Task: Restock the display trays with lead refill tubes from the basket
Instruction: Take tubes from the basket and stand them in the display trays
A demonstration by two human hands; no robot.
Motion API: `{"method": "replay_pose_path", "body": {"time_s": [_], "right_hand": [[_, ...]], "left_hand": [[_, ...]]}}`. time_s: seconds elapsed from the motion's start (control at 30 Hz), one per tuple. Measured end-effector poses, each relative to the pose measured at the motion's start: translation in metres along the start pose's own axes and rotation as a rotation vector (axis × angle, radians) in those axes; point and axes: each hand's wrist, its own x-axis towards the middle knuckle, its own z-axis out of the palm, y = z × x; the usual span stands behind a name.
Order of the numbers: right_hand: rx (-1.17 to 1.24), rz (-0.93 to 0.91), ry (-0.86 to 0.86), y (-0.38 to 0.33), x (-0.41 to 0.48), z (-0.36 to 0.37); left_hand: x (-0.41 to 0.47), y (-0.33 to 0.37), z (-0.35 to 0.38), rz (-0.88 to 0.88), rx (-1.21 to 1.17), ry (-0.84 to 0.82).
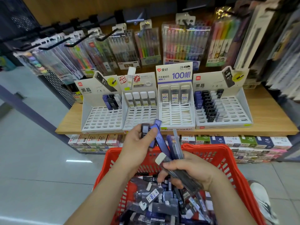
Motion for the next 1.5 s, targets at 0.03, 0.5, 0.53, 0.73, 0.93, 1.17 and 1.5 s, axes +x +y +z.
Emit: {"method": "replay_pose_path", "body": {"time_s": [0.03,0.5,0.53,0.73,0.93,1.17,1.5], "right_hand": [[-0.013,-0.01,0.015,0.0,-0.003,-0.004],[0.279,-0.392,0.583,-0.017,0.025,-0.001],[0.262,-0.386,0.58,-0.017,0.027,-0.003],[0.173,-0.352,0.602,-0.013,0.047,-0.007],[0.042,-0.341,0.593,-0.024,0.078,0.007],[-0.066,-0.267,0.48,-0.044,0.118,0.023],[-0.216,-0.207,0.352,-0.06,0.171,0.011]], "left_hand": [[0.002,0.004,-0.001,-0.001,-0.041,0.053],[-0.012,-0.003,0.033,-0.086,-0.02,-0.077],[-0.012,-0.003,0.033,-0.093,-0.02,-0.08],[0.007,0.009,0.009,-0.049,0.11,-0.06],[0.059,0.045,-0.056,-0.05,0.287,-0.061],[0.13,0.071,-0.163,0.093,0.719,0.141],[0.186,0.008,-0.212,0.174,1.091,0.22]]}}
